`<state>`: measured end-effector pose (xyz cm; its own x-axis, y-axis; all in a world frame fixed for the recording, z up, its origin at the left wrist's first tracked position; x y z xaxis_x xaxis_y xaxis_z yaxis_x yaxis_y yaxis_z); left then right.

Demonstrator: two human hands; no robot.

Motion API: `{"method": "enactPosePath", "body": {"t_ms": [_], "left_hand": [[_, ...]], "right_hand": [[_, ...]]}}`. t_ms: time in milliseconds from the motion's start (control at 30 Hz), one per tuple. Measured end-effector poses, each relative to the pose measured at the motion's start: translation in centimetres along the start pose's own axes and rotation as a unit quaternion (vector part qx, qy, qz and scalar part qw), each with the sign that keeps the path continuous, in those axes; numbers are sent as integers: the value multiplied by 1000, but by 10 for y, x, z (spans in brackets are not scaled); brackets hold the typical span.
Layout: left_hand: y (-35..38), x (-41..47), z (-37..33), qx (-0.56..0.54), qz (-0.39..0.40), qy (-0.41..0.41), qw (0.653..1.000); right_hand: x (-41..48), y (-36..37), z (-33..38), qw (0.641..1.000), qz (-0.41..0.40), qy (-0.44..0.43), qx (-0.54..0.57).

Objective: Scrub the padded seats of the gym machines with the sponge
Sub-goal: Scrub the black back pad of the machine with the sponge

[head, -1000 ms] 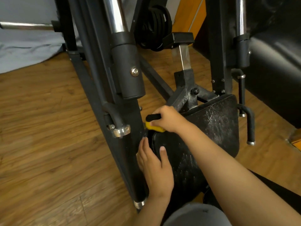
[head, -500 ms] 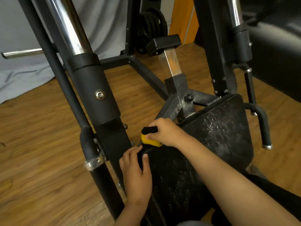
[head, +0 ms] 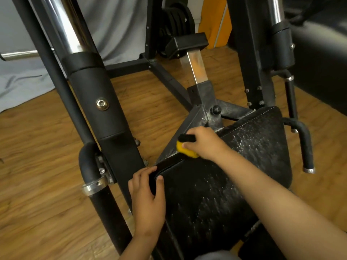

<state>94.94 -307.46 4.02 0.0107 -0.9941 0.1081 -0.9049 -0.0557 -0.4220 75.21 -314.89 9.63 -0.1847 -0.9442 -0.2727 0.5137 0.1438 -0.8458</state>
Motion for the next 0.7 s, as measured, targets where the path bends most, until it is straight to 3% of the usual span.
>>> {"method": "enactPosePath", "body": {"t_ms": [133, 400, 500, 700], "left_hand": [[-1, -1, -1, 4, -3, 14, 1000], [-2, -2, -10, 65, 21, 41, 997], [0, 8, -28, 123, 48, 103, 986], [56, 47, -70, 216, 179, 205, 938]], "right_hand": [[9, -37, -42, 994, -72, 76, -44], [-6, 20, 26, 999, 7, -23, -42], [3, -10, -8, 999, -17, 10, -42], [25, -83, -94, 988, -91, 115, -50]]}}
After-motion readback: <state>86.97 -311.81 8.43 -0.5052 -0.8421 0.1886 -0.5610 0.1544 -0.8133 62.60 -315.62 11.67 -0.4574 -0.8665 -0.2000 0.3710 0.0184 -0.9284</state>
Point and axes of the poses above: each hand's wrist, its own x-axis towards the middle knuckle, its own y-axis out of the palm, z = x × y, the point moved 9 cm from there along x, towards the middle knuckle, and after that the axes turned 5 degrees about y, right-handed, at the moved point
